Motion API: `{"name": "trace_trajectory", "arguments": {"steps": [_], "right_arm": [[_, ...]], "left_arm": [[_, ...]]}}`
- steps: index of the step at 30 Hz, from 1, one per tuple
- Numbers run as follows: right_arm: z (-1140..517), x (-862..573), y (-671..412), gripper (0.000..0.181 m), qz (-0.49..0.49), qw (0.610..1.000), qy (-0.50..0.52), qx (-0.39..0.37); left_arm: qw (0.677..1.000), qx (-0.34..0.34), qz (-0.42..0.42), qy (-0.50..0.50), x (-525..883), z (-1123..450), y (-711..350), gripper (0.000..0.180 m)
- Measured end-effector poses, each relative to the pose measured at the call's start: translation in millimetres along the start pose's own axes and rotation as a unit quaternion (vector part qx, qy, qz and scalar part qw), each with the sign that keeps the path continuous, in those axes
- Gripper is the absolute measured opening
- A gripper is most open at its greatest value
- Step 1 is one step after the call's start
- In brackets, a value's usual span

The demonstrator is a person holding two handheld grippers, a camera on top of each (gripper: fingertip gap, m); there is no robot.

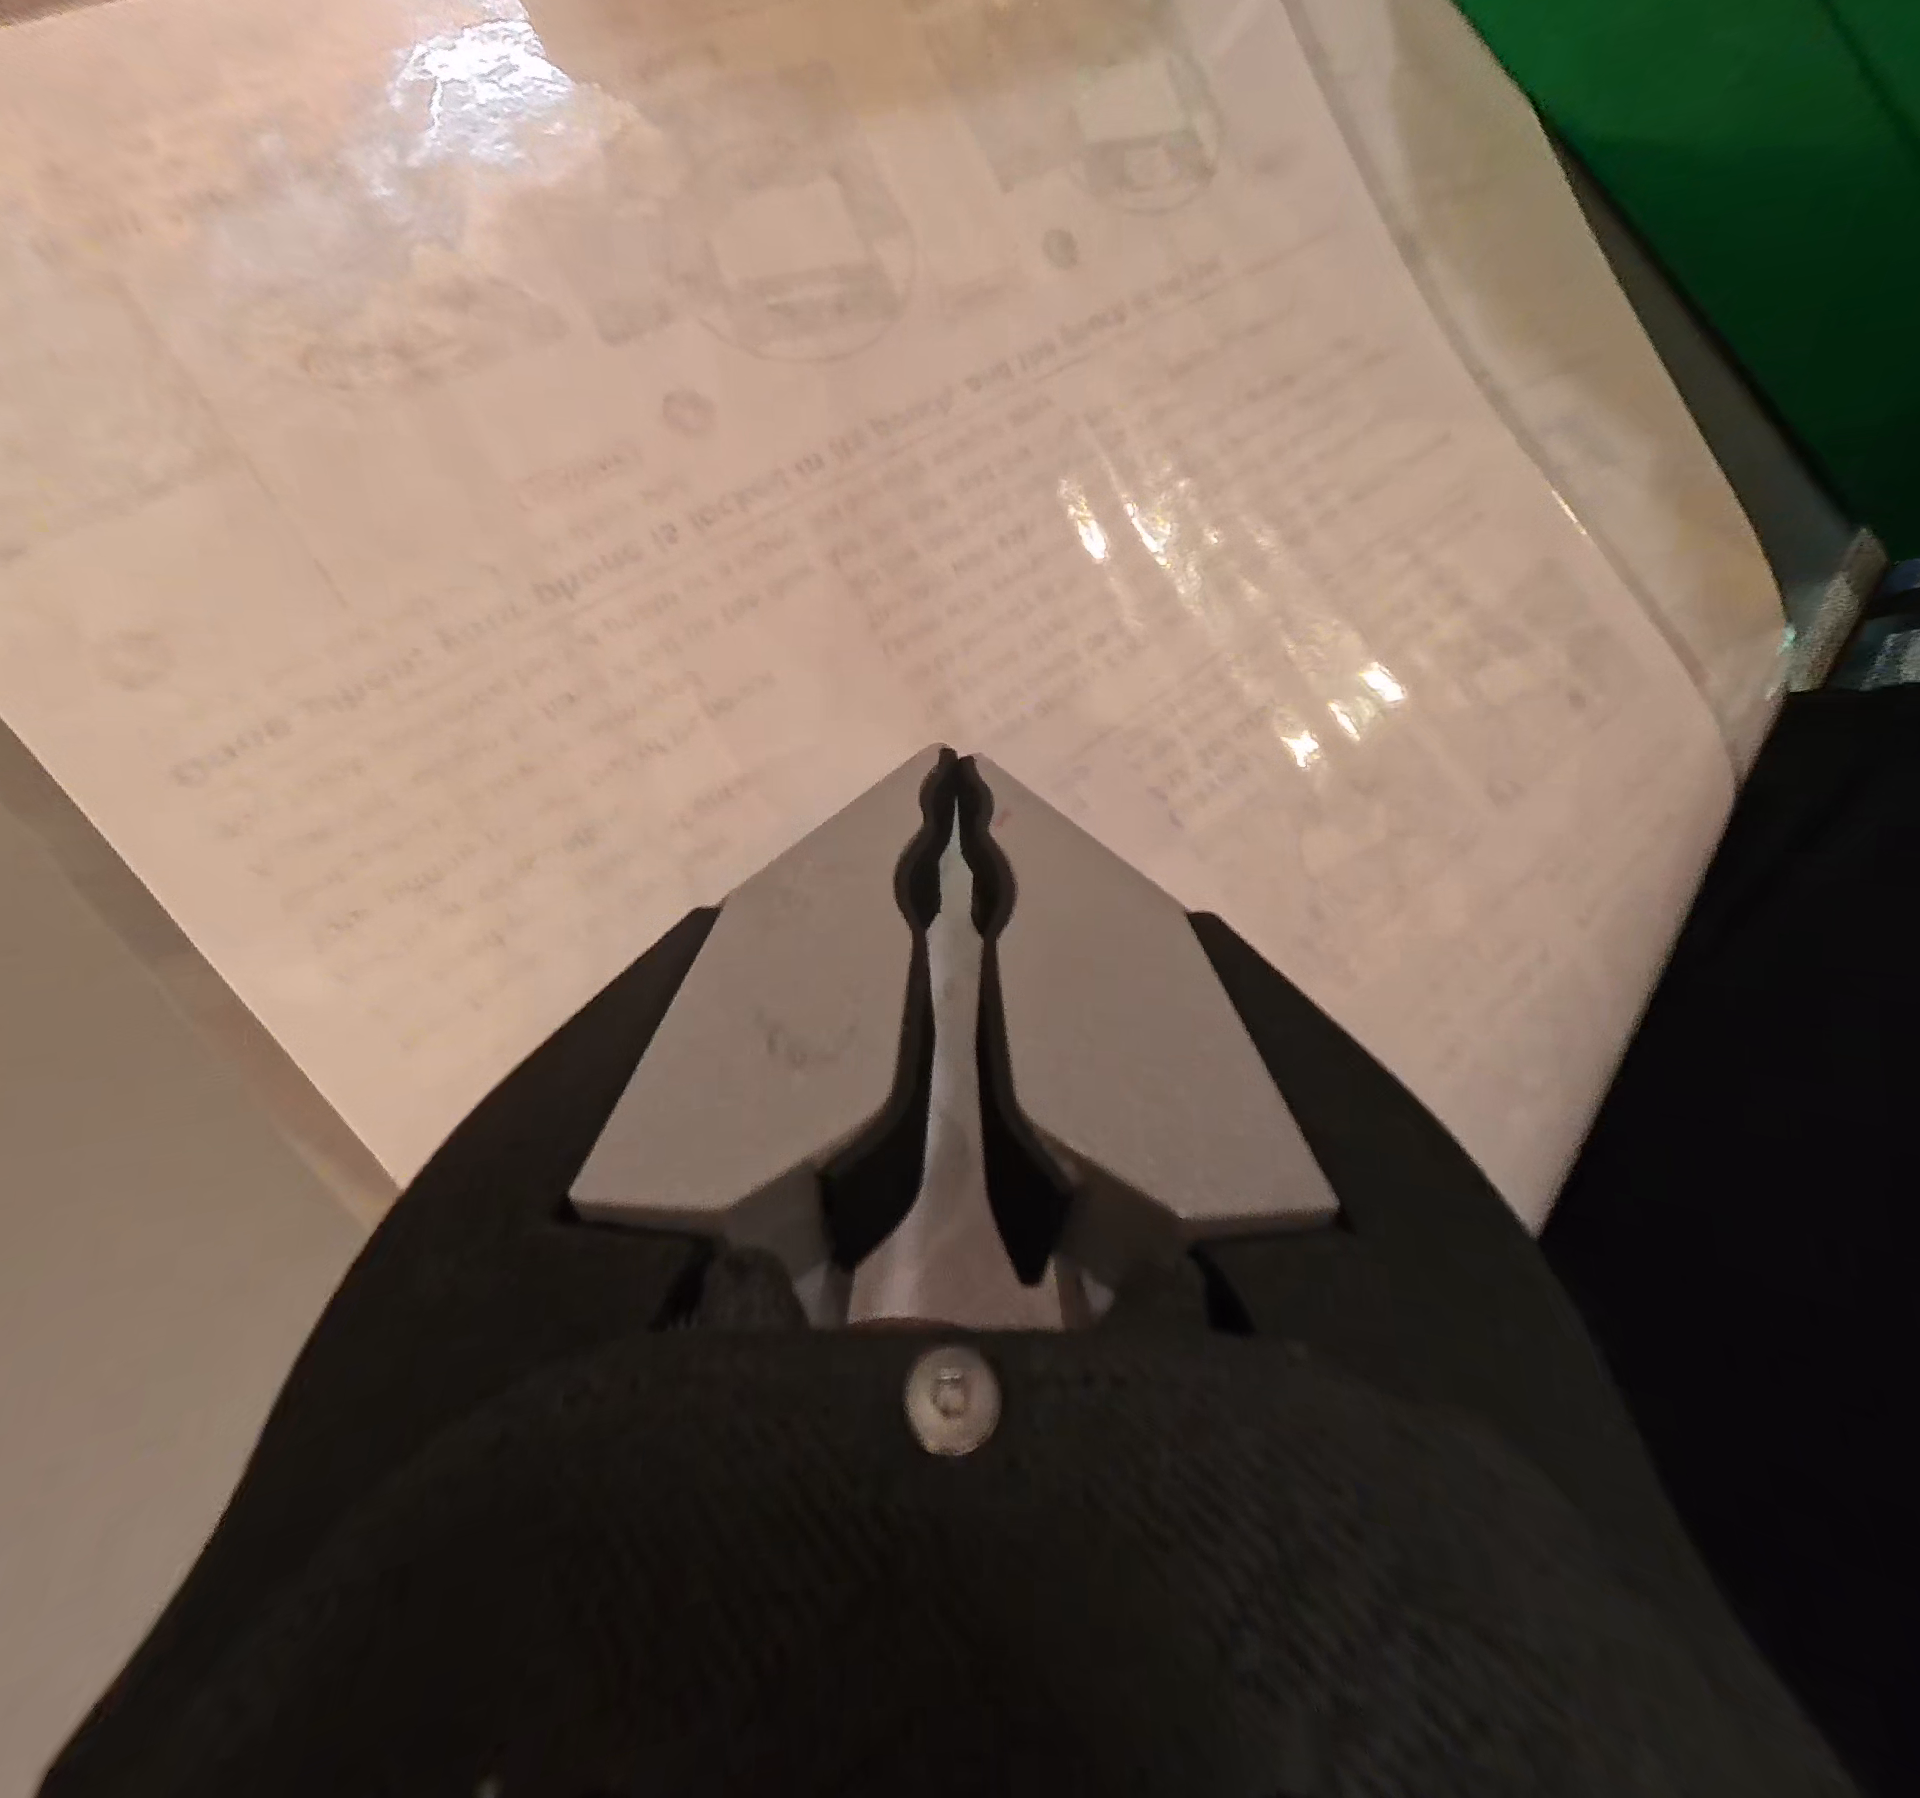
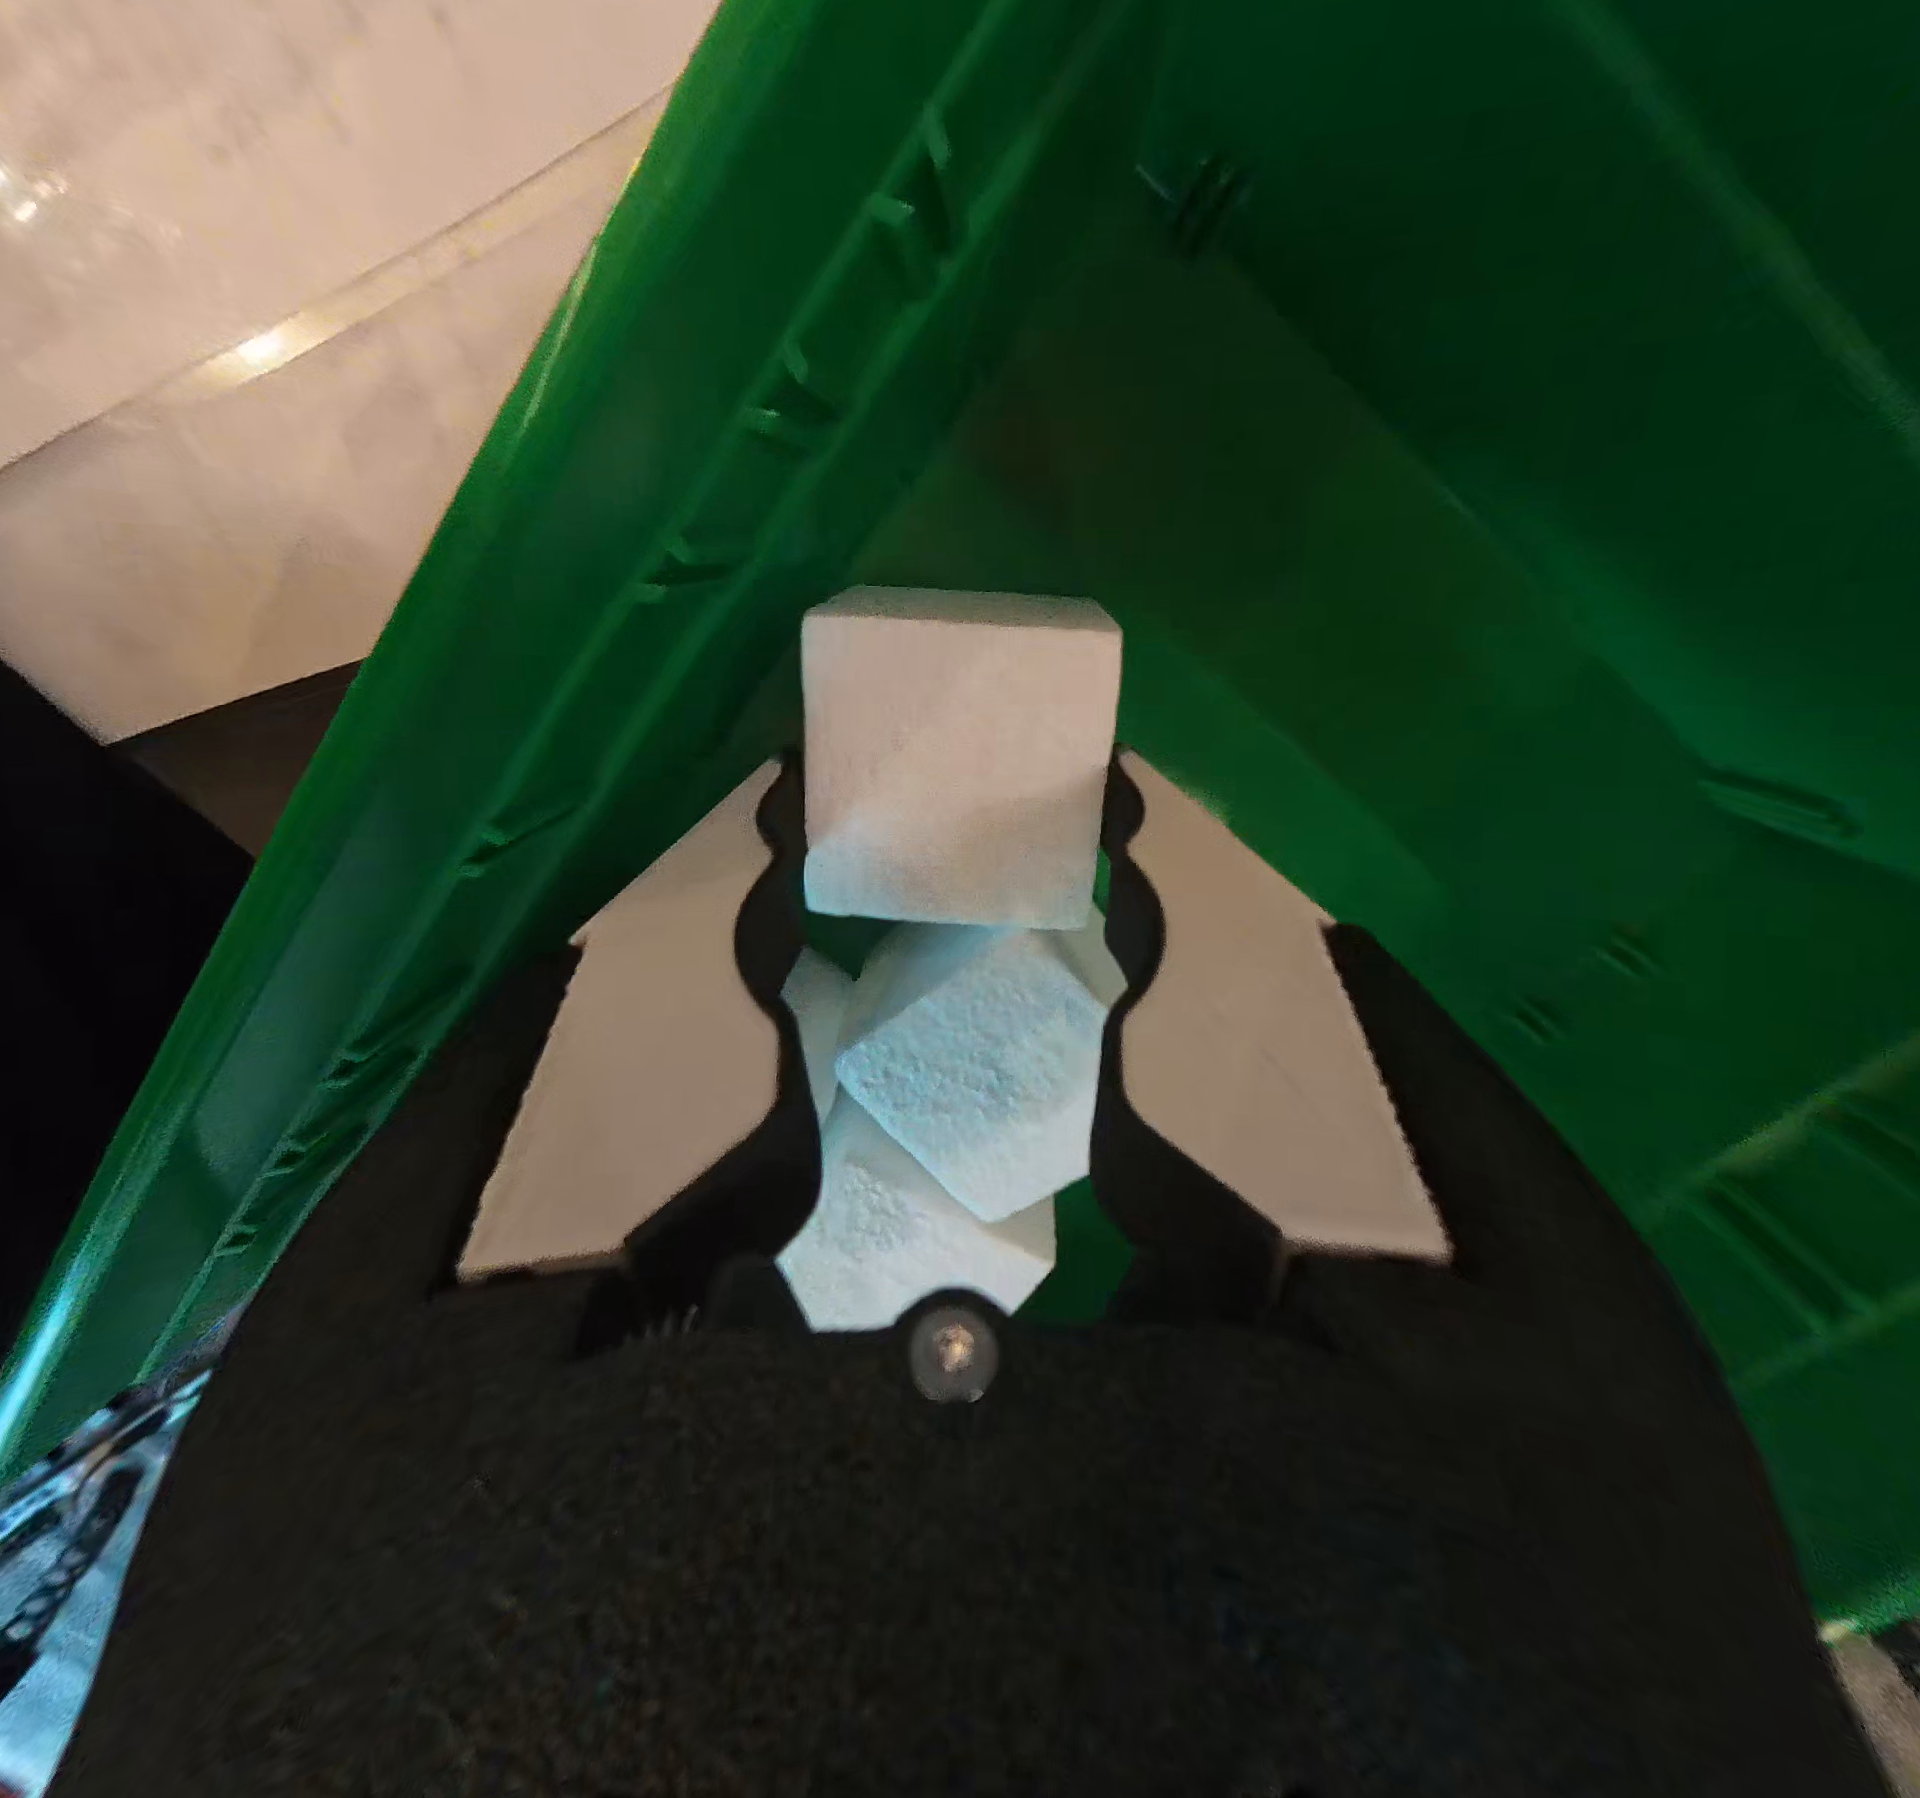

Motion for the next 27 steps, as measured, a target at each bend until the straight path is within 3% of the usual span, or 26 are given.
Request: {"name": "trace_trajectory", "arguments": {"steps": [3,6,10,16,22,27], "right_arm": [[24.0,-10.7,1.3,0.056,-0.040,0.999,0.031,-0.004],[82.8,-19.0,-19.3,0.056,-0.109,0.989,0.050,-0.084],[131.0,33.8,-92.0,0.056,-0.049,0.982,-0.022,-0.183],[34.9,114.8,-157.5,0.056,0.091,0.991,-0.017,-0.100],[-33.5,124.8,-152.6,0.061,0.099,0.995,-0.026,-0.014],[34.2,112.1,-136.7,0.065,0.023,0.995,-0.018,-0.097]], "left_arm": [[1.000,-0.010,0.010,0.009,0.6,0.1,0.8,0.000],[1.000,-0.022,0.011,0.010,0.7,0.2,2.1,0.000],[0.999,-0.030,0.013,0.015,1.1,0.2,2.7,0.000],[1.000,-0.027,0.002,0.016,1.4,0.1,2.5,0.000],[0.999,-0.031,-0.005,0.007,0.6,0.0,3.1,0.000],[0.999,-0.040,-0.005,0.008,0.7,0.2,4.1,0.000]]}}
Point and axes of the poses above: each gripper's, where its closed fingertips meet, z back along the fingers, y out of its underside, x = y × z across the jaws, the point moved 5 cm from there along z, back along the fingers, and after that the axes turned 7 degrees about y, right-handed, at the moved point
